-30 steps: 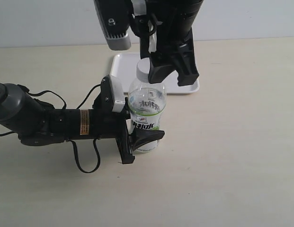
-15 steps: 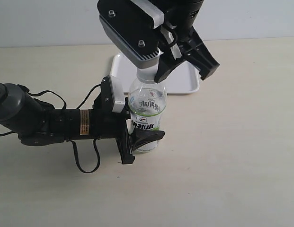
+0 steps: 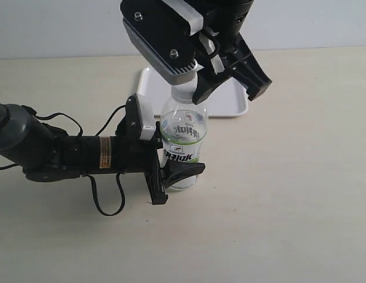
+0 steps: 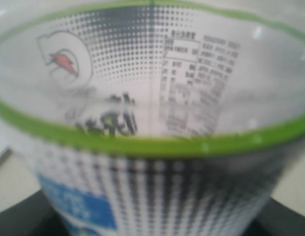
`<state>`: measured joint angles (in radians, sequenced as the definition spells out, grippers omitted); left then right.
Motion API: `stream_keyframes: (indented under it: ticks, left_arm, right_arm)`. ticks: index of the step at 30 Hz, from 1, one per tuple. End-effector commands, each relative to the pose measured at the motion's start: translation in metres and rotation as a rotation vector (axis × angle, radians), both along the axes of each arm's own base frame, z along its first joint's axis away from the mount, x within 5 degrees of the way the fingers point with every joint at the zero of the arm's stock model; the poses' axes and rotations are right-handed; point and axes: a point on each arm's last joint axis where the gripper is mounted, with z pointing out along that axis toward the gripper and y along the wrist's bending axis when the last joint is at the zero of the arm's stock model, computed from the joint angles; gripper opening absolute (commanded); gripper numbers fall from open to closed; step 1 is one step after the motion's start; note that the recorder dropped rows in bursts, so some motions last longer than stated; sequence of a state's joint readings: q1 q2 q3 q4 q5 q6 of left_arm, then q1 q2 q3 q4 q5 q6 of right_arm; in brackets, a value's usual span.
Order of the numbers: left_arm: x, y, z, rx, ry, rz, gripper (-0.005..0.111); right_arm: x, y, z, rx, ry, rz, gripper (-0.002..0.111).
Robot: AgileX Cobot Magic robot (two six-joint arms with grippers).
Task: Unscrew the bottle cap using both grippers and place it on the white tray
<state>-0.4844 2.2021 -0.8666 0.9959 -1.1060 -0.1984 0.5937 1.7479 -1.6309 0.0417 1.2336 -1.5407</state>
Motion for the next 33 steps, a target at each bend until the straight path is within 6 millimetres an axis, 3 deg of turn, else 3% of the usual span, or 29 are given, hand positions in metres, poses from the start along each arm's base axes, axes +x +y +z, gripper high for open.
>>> stream_keyframes:
  ticks: [1,8,12,23,33]
  left_arm:
    - [-0.0014,-0.0005,-0.0004,0.018,0.009,-0.002,0.000]
    - [-0.0018,-0.0006,-0.0005,0.020,0.008,-0.006,0.000]
    - [-0.0018,-0.0006,-0.0005,0.020,0.008,-0.006,0.000]
    - [-0.0018,-0.0006,-0.0005,0.020,0.008,-0.006,0.000]
    - [-0.0018,-0.0006,-0.0005,0.020,0.008,-0.006,0.000]
  right_arm:
    - [-0.0016,0.0021,0.0020,0.082,0.049,-0.200,0.068]
    - [-0.0014,0.0017,0.0019,0.235,0.196,-0.862,0.065]
    - [-0.0013,0.0015,0.0019,0.274,0.233,-1.033,0.065]
    - [-0.0013,0.0015,0.0019,0.337,0.294,-1.301,0.063]
    - [-0.0013,0.0015,0.0019,0.343,0.300,-1.327,0.058]
